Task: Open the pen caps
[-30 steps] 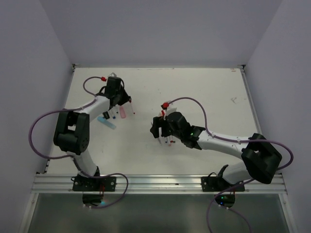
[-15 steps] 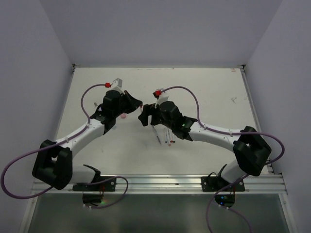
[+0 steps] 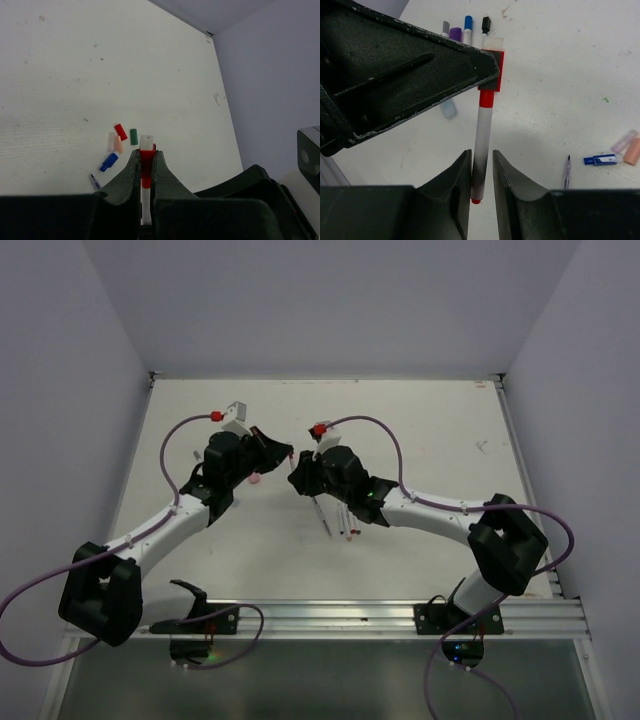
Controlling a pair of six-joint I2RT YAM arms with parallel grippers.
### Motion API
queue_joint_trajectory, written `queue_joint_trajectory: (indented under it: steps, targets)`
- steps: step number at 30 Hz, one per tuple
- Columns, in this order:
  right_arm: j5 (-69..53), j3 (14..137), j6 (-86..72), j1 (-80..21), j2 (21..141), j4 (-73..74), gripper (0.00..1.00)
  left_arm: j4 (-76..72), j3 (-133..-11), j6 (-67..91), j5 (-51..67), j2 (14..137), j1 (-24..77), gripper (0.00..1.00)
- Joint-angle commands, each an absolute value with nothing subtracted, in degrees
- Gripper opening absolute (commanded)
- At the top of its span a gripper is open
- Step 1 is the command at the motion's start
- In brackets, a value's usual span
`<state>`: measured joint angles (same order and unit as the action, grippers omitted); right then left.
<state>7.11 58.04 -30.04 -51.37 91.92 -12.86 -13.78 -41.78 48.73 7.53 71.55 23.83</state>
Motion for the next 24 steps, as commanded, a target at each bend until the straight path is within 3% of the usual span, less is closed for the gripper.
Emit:
queue_joint_trajectory:
  steps: [1, 4, 6, 10, 13, 24]
  targets:
    - [6.94, 59.77, -30.23, -51.15, 91.76, -15.73, 0.23, -17.84, -40.78, 46.94, 9.84, 70.05, 24.26, 0.0]
    - [6.77, 59.06, -29.62, -51.15, 91.14, -15.91, 0.05, -17.58, -40.78, 45.97, 10.28, 69.79, 24.26, 0.07]
    - [6.33, 58.28, -29.01, -51.15, 90.53, -15.91, 0.0, -17.31, -40.96, 45.44, 10.28, 69.61, 24.26, 0.14]
    - [5.19, 56.43, -28.57, -51.15, 89.74, -17.22, 0.0, -16.18, -42.18, 44.39, 11.25, 70.57, 24.26, 0.31]
    - [4.57, 55.81, -27.43, -51.15, 89.47, -17.49, 0.0, -14.59, -43.33, 43.42, 12.21, 71.72, 24.26, 0.35]
    - [3.25, 55.9, -24.53, -51.15, 89.56, -17.67, 0.0, -12.13, -45.0, 42.54, 12.13, 74.27, 24.26, 0.37]
